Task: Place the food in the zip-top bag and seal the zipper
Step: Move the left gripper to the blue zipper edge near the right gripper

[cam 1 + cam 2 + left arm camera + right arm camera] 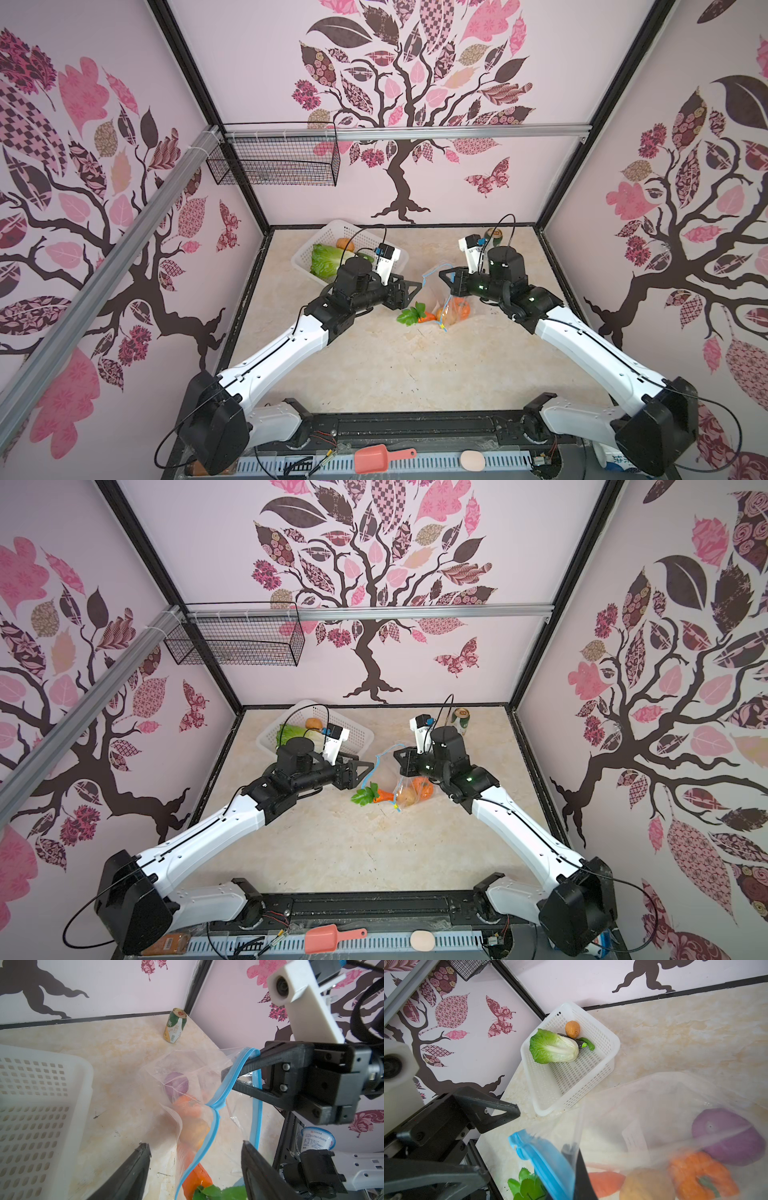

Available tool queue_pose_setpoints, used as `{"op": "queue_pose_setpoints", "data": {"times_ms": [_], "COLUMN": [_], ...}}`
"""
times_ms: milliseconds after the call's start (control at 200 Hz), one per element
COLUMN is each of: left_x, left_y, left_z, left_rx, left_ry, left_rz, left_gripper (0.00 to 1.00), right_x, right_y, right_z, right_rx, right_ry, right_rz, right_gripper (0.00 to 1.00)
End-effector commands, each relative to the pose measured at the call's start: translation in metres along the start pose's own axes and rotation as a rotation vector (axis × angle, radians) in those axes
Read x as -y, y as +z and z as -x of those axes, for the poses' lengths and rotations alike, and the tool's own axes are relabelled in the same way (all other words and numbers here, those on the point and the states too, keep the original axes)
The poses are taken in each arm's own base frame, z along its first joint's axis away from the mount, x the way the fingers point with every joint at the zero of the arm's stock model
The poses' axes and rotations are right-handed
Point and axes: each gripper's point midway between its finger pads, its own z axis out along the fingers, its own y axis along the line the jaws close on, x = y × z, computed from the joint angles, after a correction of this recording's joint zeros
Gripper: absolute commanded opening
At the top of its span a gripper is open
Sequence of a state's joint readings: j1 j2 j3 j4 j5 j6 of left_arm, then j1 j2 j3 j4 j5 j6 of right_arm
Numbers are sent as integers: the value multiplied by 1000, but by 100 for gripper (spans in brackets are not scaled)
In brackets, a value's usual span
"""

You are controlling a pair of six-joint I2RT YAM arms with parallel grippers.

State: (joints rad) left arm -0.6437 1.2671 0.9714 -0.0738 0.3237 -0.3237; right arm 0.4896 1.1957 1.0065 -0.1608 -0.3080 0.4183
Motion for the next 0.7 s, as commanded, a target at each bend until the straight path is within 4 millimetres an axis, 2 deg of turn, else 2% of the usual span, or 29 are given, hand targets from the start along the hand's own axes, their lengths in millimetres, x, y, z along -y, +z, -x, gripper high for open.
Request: {"op": "queue_pose_setpoints", "data": {"times_ms": [0, 165, 310, 495, 695], "left_x": [-3, -12, -16, -25, -20], "left_y": [8, 21, 22, 22, 23], "left_z": [-9, -23, -28, -33, -30], "left_rx": [-52, -111, -131, -145, -152], "left_ry": [31, 28, 31, 34, 19], "left_rz": [-1, 19, 36, 81, 63], "left_gripper": [70, 61, 57, 30, 0], "right_x": [-7, -8, -7, -6, 0], "right_y": [-8, -8, -6, -5, -6], "right_z": [5, 6, 6, 4, -1], "right_rx": [19, 21, 14, 6, -7], "right_ry": [-16, -9, -6, -9, -15], "right_rz": [17, 23, 19, 16, -12], "right_gripper": [0, 0, 0, 0, 0]}}
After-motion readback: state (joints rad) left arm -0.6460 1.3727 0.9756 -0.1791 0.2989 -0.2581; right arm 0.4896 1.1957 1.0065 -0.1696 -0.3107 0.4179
